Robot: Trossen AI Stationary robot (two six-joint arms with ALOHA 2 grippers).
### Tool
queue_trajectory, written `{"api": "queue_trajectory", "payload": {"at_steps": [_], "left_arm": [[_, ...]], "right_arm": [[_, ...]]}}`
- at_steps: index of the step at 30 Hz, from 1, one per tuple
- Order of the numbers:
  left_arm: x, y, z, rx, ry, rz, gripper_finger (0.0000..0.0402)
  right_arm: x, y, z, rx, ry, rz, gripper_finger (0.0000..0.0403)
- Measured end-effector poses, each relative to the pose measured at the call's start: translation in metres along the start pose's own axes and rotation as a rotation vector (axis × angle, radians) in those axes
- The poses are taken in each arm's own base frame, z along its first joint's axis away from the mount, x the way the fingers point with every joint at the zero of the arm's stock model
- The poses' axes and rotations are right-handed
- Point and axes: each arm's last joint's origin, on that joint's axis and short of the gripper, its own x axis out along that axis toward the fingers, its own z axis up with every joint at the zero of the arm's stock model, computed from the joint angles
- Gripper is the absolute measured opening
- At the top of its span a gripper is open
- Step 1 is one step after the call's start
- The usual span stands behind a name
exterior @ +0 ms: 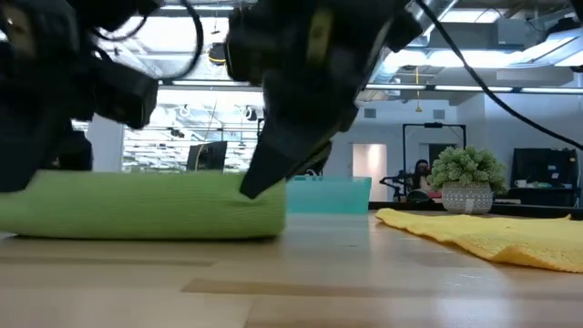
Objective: Roll microfiber towels into tight, uniform cylinder then place into a basket
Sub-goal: Roll the green towel
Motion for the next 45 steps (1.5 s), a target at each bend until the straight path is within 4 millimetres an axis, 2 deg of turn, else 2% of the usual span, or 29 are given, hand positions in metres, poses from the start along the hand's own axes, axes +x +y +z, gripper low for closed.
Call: {"api": "queue_trajectory", "payload": {"at_steps": [6, 14, 20, 32, 37, 45], "left_arm": [[-0.01, 0.021, 0.018, -0.149, -0.002, 0.042, 0.0013], [-0.024, 0.047, 0.038, -0.253, 0.002, 0.047, 0.0013], [-0.03, 0.059, 0.046, -0.307, -0.048, 0.088, 0.0013], [-0.031, 0.064, 0.047, -0.337, -0.076, 0.133, 0.0013], [-0.032, 0.065, 0.046, -0.344, -0.074, 0.155, 0.0013], [-0.03, 0.063, 0.044, -0.331, -0.075, 0.162, 0.0013]], "right_arm": [[0.007, -0.02, -0.003, 0.101, 0.05, -0.01, 0.0021], [0.013, -0.023, -0.004, 0.187, 0.064, 0.014, 0.0024], [0.013, -0.022, -0.001, 0.177, 0.025, 0.021, 0.0026], [0.014, -0.023, 0.003, 0.124, -0.034, -0.019, 0.0068], [0.013, -0.027, 0.005, 0.159, -0.044, -0.017, 0.009], [0.007, -0.028, 0.006, 0.163, -0.038, -0.023, 0.0097]]}}
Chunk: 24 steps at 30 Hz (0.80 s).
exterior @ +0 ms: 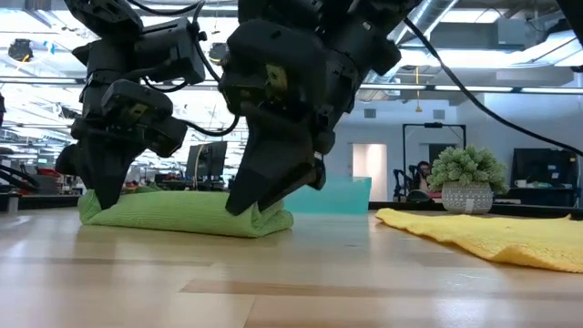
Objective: Roll microfiber towels into tight, uniform cylinder then place into a basket
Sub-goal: Roll the green towel
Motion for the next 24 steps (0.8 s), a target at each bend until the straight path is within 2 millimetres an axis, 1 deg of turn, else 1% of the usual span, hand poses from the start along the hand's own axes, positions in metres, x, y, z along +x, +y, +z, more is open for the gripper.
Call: {"api": "queue_trajectory", "payload": {"at_steps": [2, 5, 9, 14, 16, 19, 21, 23, 24], "left_arm": [[0.0, 0.0, -0.001, 0.004, 0.001, 0.002, 0.0013], [0.0, 0.0, -0.001, 0.005, 0.003, 0.004, 0.0013], [0.001, 0.0, -0.002, 0.003, 0.007, 0.009, 0.0013], [0.001, 0.0, -0.002, 0.003, 0.007, 0.008, 0.0013], [0.001, 0.0, -0.002, 0.004, 0.006, 0.007, 0.0013], [0.001, 0.0, -0.002, 0.008, 0.006, 0.006, 0.0013], [0.001, 0.0, -0.002, 0.011, 0.006, 0.006, 0.0013], [0.001, 0.0, -0.002, 0.011, 0.009, 0.007, 0.0013], [0.001, 0.0, -0.002, 0.012, 0.009, 0.007, 0.0013]], "right_arm": [[-0.002, 0.001, 0.0, 0.001, 0.005, -0.002, 0.0097], [-0.004, -0.002, -0.005, 0.018, 0.059, -0.031, 0.0097], [-0.004, 0.0, -0.01, 0.02, 0.096, -0.056, 0.0097], [-0.008, 0.009, -0.015, -0.002, 0.111, -0.09, 0.0098], [-0.011, 0.013, -0.017, -0.036, 0.108, -0.103, 0.0098], [-0.017, 0.026, -0.012, -0.179, 0.042, -0.096, 0.0098], [-0.023, 0.036, -0.012, -0.327, 0.002, -0.116, 0.0098], [-0.023, 0.047, -0.008, -0.483, -0.081, -0.131, 0.0098], [-0.023, 0.05, -0.008, -0.55, -0.096, -0.144, 0.0098]]}}
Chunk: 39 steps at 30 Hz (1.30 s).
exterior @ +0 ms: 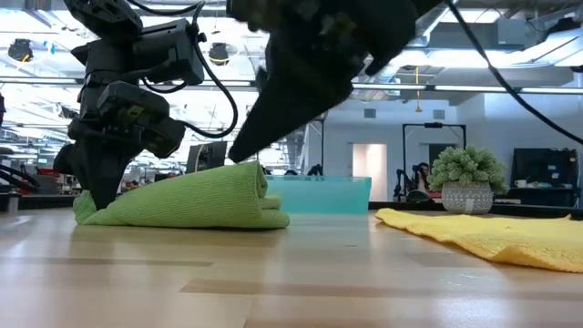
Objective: Roll microfiber towels into tight, uniform cylinder then place into a basket
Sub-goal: Roll the green towel
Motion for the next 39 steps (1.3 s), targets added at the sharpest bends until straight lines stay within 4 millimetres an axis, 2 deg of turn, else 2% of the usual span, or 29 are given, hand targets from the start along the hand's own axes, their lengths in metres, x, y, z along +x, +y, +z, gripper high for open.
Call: {"api": "queue_trajectory", "payload": {"at_steps": [5, 10, 15, 19, 26, 35, 39], "left_arm": [[0.0, 0.0, 0.0, 0.003, 0.001, 0.0, 0.0013], [0.0, 0.0, 0.0, 0.003, 0.002, 0.0, 0.0013], [0.0, 0.0, 0.0, 0.003, 0.002, 0.0, 0.0013], [0.0, 0.0, 0.0, 0.004, 0.003, 0.001, 0.0013], [0.0, 0.0, 0.0, 0.009, 0.007, 0.002, 0.0013], [0.0, 0.0, -0.001, 0.009, 0.012, 0.001, 0.0014], [0.0, 0.0, -0.001, 0.009, 0.011, 0.001, 0.0018]], "right_arm": [[0.007, 0.009, 0.003, -0.204, -0.057, -0.011, 0.0098], [0.007, 0.006, 0.004, -0.23, -0.055, -0.087, 0.0098], [0.01, -0.007, 0.001, -0.207, -0.031, -0.162, 0.0098], [0.018, -0.021, -0.006, -0.13, 0.004, -0.177, 0.0098], [0.017, -0.043, -0.011, 0.056, 0.041, -0.207, 0.0098], [0.016, -0.06, -0.022, 0.271, 0.118, -0.237, 0.0098], [0.016, -0.064, -0.024, 0.297, 0.128, -0.24, 0.0098]]}}
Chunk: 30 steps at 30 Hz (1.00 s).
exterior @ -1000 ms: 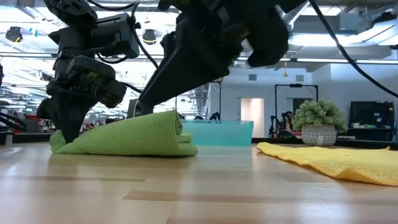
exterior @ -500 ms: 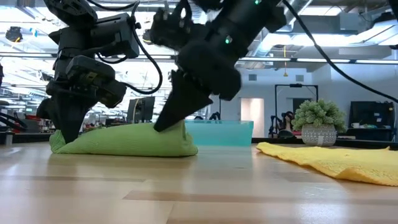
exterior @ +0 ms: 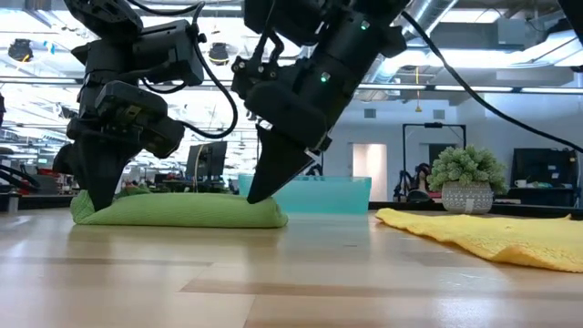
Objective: Roll microfiber towels into tight, uniform cylinder then place into a basket
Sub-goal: Roll the green towel
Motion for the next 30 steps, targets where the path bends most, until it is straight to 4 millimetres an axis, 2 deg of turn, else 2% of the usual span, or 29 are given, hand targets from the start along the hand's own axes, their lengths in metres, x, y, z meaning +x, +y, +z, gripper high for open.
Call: {"api": "queue_trajectory", "payload": {"at_steps": [10, 13, 18, 26, 30], "left_arm": [[0.0, -0.001, 0.002, 0.006, -0.037, 0.009, 0.004], [0.0, -0.001, 0.002, 0.026, -0.049, 0.015, 0.0054], [0.0, -0.001, 0.003, 0.103, -0.073, 0.032, 0.0092], [0.0, -0.002, 0.001, 0.16, -0.065, 0.03, 0.0175], [0.0, -0.003, 0.0, 0.237, -0.064, 0.034, 0.0193]], "right_arm": [[0.0, 0.002, -0.001, -0.004, 0.011, 0.027, 0.0098], [0.01, 0.004, -0.004, -0.006, 0.02, 0.031, 0.0098], [0.019, 0.006, -0.008, -0.013, 0.041, 0.048, 0.0098], [0.019, 0.006, -0.009, -0.015, 0.045, 0.047, 0.0097], [0.019, 0.006, -0.01, -0.018, 0.052, 0.047, 0.0091]]}}
